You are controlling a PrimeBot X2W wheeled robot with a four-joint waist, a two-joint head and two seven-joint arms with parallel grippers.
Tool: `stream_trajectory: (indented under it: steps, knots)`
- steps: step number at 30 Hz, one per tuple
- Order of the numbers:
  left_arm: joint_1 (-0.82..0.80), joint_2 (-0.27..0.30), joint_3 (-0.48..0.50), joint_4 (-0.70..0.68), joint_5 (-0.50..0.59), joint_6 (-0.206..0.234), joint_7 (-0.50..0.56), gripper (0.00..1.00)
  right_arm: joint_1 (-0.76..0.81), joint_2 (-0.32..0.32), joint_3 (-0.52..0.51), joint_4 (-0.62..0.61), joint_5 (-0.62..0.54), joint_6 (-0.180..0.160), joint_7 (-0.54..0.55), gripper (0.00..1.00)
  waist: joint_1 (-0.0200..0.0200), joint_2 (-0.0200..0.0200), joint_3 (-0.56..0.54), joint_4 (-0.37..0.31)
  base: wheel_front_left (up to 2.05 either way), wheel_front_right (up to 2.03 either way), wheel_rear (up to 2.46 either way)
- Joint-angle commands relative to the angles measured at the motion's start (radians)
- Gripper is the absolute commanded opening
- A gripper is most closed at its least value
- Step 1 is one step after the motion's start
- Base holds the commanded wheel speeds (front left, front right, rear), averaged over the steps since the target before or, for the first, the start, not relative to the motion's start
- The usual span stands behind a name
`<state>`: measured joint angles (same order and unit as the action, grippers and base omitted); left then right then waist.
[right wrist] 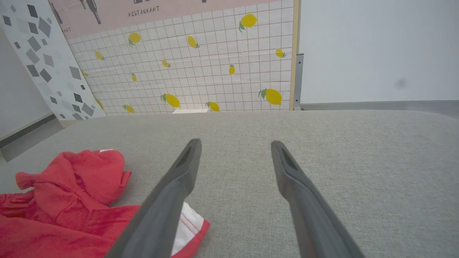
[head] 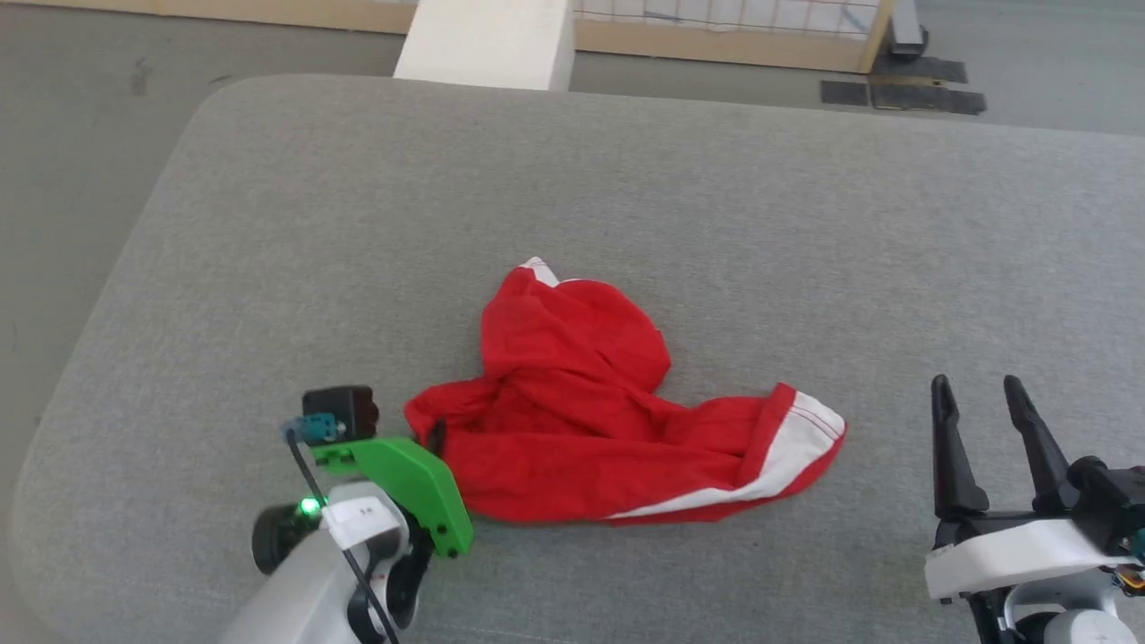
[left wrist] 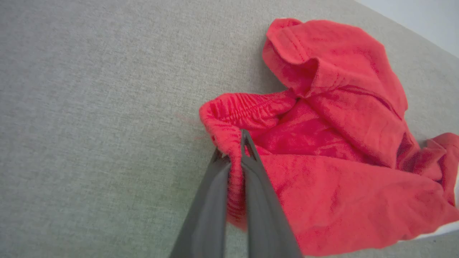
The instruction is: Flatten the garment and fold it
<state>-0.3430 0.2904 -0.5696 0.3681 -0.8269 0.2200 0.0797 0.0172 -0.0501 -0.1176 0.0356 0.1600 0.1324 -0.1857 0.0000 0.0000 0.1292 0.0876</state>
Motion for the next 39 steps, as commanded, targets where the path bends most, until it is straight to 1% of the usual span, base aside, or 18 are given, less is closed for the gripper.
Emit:
stream_trajectory:
  steps: [1, 2, 4, 6, 10, 13, 16, 18, 21, 22, 24, 28, 29, 30, 32, 34, 36, 39]
  knots:
    - [0.014, -0.004, -0.007, -0.002, -0.015, -0.006, 0.014, 0.46, -0.007, 0.000, 0.005, -0.004, 0.007, -0.002, 0.002, 1.00, 0.0000, 0.0000, 0.006, 0.004, 0.00, 0.00, 0.00]
    - [0.015, -0.006, -0.012, 0.000, -0.014, -0.011, 0.017, 1.00, -0.009, 0.000, 0.009, -0.003, 0.005, -0.002, 0.004, 1.00, 0.0000, 0.0000, 0.006, 0.002, 0.00, 0.00, 0.00]
    - [0.016, -0.011, -0.015, -0.001, -0.012, -0.020, -0.001, 1.00, -0.012, 0.000, 0.019, -0.004, -0.005, -0.002, 0.012, 1.00, 0.0000, 0.0000, 0.007, -0.004, 0.00, 0.00, 0.00]
    - [0.023, -0.019, 0.001, -0.012, -0.010, -0.027, -0.058, 1.00, -0.015, 0.000, 0.035, -0.008, -0.021, -0.002, 0.022, 1.00, 0.0000, 0.0000, 0.006, -0.011, 0.00, 0.00, 0.00]
    - [0.065, -0.029, 0.053, -0.035, -0.003, -0.029, -0.220, 1.00, -0.029, 0.000, 0.087, -0.007, -0.061, -0.002, 0.066, 1.00, 0.0000, 0.0000, 0.000, -0.021, 0.00, 0.00, 0.00]
    - [0.114, -0.028, 0.084, -0.053, 0.016, -0.035, -0.310, 1.00, -0.048, 0.000, 0.129, 0.017, -0.095, -0.002, 0.147, 1.00, 0.0000, 0.0000, -0.003, -0.021, 0.00, 0.00, 0.00]
    - [0.146, -0.037, 0.136, -0.088, 0.064, -0.038, -0.339, 1.00, -0.080, 0.000, 0.153, 0.044, -0.131, -0.002, 0.231, 1.00, 0.0000, 0.0000, 0.002, -0.009, 0.00, 0.00, 0.00]
    - [0.161, -0.060, 0.198, -0.143, 0.131, -0.047, -0.340, 1.00, -0.110, 0.000, 0.157, 0.071, -0.155, -0.002, 0.293, 1.00, 0.0000, 0.0000, 0.010, 0.007, 0.00, 0.00, 0.00]
    - [0.192, -0.112, 0.280, -0.212, 0.233, -0.080, -0.341, 1.00, -0.159, 0.000, 0.162, 0.119, -0.186, -0.002, 0.393, 1.00, 0.0000, 0.0000, 0.028, 0.027, 0.00, 0.00, 0.00]
    - [0.202, -0.140, 0.312, -0.231, 0.272, -0.102, -0.341, 1.00, -0.184, 0.000, 0.164, 0.144, -0.203, -0.002, 0.440, 1.00, 0.0000, 0.0000, 0.037, 0.035, 0.00, 0.00, 0.00]
    - [0.213, -0.174, 0.349, -0.247, 0.323, -0.137, -0.341, 1.00, -0.225, -0.003, 0.171, 0.180, -0.219, -0.002, 0.500, 1.00, 0.0000, 0.0000, 0.050, 0.047, 0.00, 0.00, 0.00]
    - [0.221, -0.218, 0.399, -0.253, 0.386, -0.199, -0.341, 1.00, -0.281, -0.020, 0.174, 0.260, -0.226, -0.002, 0.642, 1.00, 0.0000, 0.0000, 0.069, 0.070, 0.00, 0.00, 0.00]
    - [0.221, -0.224, 0.410, -0.253, 0.397, -0.211, -0.341, 1.00, -0.290, -0.024, 0.177, 0.273, -0.222, -0.002, 0.672, 0.31, 0.0000, 0.0000, 0.071, 0.073, 0.00, 0.00, 0.00]
    - [0.222, -0.229, 0.418, -0.254, 0.404, -0.219, -0.341, 1.00, -0.295, -0.028, 0.178, 0.279, -0.218, -0.002, 0.689, 0.02, 0.0000, 0.0000, 0.074, 0.077, 0.00, 0.00, 0.00]
    - [0.225, -0.235, 0.433, -0.251, 0.416, -0.233, -0.341, 1.00, -0.298, -0.035, 0.175, 0.282, -0.211, -0.002, 0.711, 0.00, 0.0000, 0.0000, 0.075, 0.082, 0.00, 0.00, 0.00]
    - [0.227, -0.238, 0.446, -0.247, 0.420, -0.243, -0.341, 1.00, -0.292, -0.035, 0.146, 0.265, -0.203, -0.002, 0.698, 0.00, 0.0000, 0.0000, 0.073, 0.083, 0.00, 0.00, 0.00]
    - [0.230, -0.239, 0.452, -0.243, 0.416, -0.248, -0.341, 1.00, -0.274, -0.030, 0.099, 0.240, -0.198, -0.002, 0.673, 0.00, 0.0000, 0.0000, 0.064, 0.082, 0.00, 0.00, 0.00]
    - [0.236, -0.240, 0.454, -0.239, 0.406, -0.245, -0.341, 1.00, -0.221, -0.018, -0.012, 0.192, -0.200, -0.002, 0.641, 0.00, 0.0000, 0.0000, 0.046, 0.075, 0.00, 0.00, 0.00]
